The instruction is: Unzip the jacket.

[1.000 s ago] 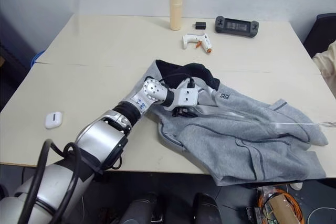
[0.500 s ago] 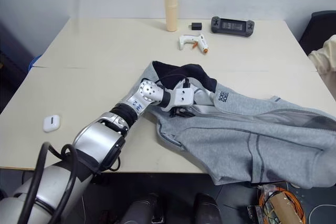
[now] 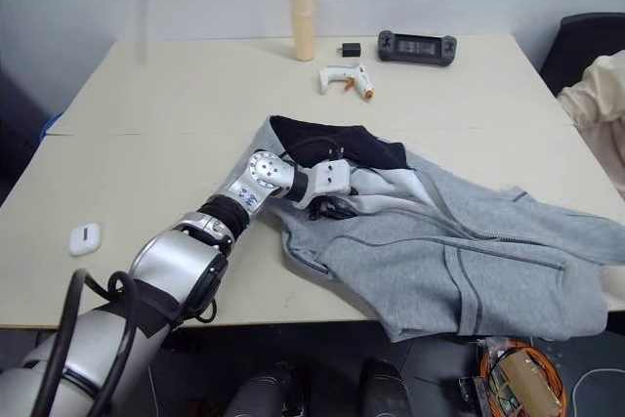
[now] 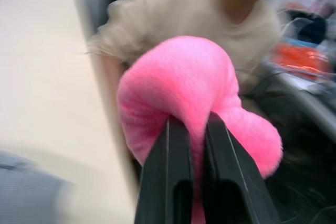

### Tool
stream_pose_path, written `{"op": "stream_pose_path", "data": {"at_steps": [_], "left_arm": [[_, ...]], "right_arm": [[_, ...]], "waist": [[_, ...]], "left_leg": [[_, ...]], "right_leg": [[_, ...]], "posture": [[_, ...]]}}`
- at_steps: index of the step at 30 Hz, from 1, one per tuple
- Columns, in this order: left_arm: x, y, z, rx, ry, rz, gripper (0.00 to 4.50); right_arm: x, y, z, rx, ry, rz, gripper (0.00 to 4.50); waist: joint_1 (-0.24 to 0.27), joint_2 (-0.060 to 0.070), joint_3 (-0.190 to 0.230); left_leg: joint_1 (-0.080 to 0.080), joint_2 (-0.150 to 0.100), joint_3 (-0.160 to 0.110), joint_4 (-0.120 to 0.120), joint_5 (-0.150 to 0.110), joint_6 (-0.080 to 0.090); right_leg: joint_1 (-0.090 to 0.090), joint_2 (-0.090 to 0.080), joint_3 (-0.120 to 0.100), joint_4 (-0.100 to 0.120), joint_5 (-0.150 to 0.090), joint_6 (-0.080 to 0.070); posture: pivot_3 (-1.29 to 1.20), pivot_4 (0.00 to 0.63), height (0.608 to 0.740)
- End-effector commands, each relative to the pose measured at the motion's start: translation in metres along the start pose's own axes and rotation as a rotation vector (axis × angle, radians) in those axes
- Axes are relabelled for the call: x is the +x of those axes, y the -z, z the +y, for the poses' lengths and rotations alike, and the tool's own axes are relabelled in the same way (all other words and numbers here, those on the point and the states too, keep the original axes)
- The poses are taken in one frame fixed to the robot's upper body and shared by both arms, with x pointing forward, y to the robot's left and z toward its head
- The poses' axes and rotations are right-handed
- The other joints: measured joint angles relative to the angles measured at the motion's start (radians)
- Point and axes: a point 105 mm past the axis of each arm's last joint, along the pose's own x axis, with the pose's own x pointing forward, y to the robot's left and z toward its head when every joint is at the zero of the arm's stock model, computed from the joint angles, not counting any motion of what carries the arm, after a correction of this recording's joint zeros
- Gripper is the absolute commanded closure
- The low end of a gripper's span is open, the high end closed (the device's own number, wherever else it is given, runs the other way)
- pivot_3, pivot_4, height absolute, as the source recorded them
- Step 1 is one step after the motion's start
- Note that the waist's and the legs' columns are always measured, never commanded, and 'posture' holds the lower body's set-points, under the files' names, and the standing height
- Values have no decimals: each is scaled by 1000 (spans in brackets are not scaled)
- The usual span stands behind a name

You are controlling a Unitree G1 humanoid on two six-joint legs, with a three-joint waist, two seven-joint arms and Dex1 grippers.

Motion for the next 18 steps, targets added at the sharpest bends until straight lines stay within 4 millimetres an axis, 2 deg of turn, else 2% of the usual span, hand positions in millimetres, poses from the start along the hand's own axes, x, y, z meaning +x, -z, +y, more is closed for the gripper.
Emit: {"op": "stream_pose_path", "data": {"at_steps": [1, 2, 4, 6, 7, 10, 14, 18], "left_arm": [[-26, -31, 5, -10, 62, -194, 2150], [-31, -34, 5, -21, 72, -221, 2150], [-57, -40, 7, -49, 77, -283, 2150], [-75, -43, 5, -70, 81, -316, 2150], [-87, -45, 4, -82, 72, -326, 1976], [-120, -45, -7, -103, 51, -318, 1287], [-148, -41, -21, -151, 21, -284, 0], [-178, -46, -34, -186, 13, -271, 0]], "right_arm": [[29, -45, 120, -11, -297, -142, 4500], [31, -46, 136, -11, -331, -148, 4500], [37, -40, 176, -27, -438, -122, 4500], [40, -34, 196, -23, -496, -88, 4500], [41, -31, 200, -18, -520, -68, 4205], [37, -23, 206, -29, -597, -16, 3294], [22, -23, 204, -89, -702, 33, 1829], [7, -31, 185, -140, -760, 81, 441]], "waist": [[-4, 6, 1], [4, 11, 3], [17, 16, 0], [26, 10, 3], [32, 9, 3], [42, 9, 4], [42, 9, 4], [37, 9, 4]], "left_leg": [[0, 0, 1, 0, 0, 0], [-1, 0, 1, 1, 1, 0], [-4, -1, 1, 1, 2, 0], [-5, -1, 0, 1, 3, -1], [-6, 0, 0, 1, 3, -1], [-7, -3, 0, 3, 2, 4], [-8, -4, 0, 8, -1, 9], [-6, -4, 0, 11, -1, 11]], "right_leg": [[-1, 0, 0, 1, 0, 0], [-3, 0, 0, 2, 0, 0], [-5, 0, -1, 7, 0, 0], [-7, 2, -3, 9, -1, -2], [-7, 7, -4, 9, -1, -2], [-6, 7, -5, 8, -1, -1], [-1, 7, -5, 4, 1, 2], [3, 7, -3, 2, 5, 8]], "posture": [[0, 150, 740], [0, 150, 740], [0, 150, 740], [0, 150, 740], [0, 150, 740], [0, 150, 740], [0, 150, 740], [0, 150, 740]]}}
